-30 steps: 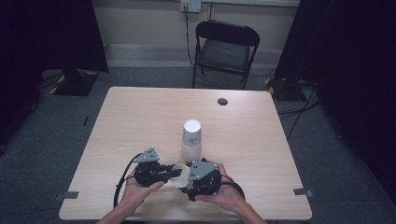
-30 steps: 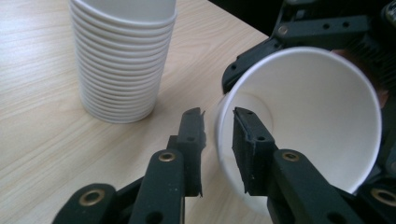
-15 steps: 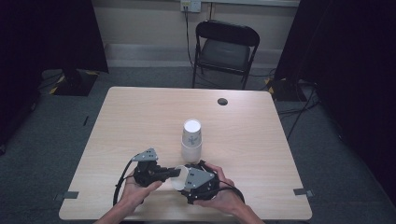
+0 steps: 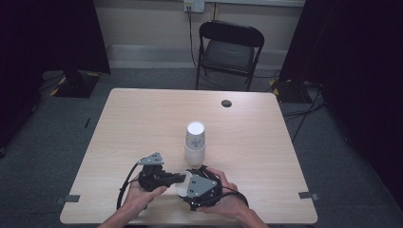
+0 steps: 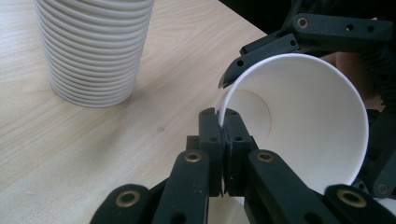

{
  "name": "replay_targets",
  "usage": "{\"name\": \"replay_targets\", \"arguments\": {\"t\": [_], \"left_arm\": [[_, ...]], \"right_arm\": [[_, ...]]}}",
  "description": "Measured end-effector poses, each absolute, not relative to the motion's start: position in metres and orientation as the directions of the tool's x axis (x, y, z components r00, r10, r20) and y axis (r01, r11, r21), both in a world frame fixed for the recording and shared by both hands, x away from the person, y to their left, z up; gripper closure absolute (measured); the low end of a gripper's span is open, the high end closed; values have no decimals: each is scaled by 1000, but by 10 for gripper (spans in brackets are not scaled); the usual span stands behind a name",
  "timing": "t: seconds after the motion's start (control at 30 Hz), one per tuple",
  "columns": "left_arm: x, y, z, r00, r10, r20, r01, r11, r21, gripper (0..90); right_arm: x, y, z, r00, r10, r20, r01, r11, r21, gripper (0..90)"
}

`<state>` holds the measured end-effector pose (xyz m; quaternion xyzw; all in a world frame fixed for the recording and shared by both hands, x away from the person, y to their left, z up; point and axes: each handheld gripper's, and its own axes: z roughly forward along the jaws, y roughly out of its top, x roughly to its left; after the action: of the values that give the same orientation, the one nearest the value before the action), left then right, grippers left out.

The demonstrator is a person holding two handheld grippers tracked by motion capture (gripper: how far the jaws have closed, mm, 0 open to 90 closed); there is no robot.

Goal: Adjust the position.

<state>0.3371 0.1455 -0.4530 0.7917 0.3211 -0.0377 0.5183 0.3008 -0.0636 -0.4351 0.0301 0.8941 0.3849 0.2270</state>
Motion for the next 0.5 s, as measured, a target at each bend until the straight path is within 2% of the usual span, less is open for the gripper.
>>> {"name": "replay_targets", "arguments": {"t": [0.5], "left_arm": [[337, 144, -452, 797, 463, -388, 543, -266, 797, 887]], "right_arm": [[298, -59, -436, -885, 221, -409, -138, 716, 685, 215]]}}
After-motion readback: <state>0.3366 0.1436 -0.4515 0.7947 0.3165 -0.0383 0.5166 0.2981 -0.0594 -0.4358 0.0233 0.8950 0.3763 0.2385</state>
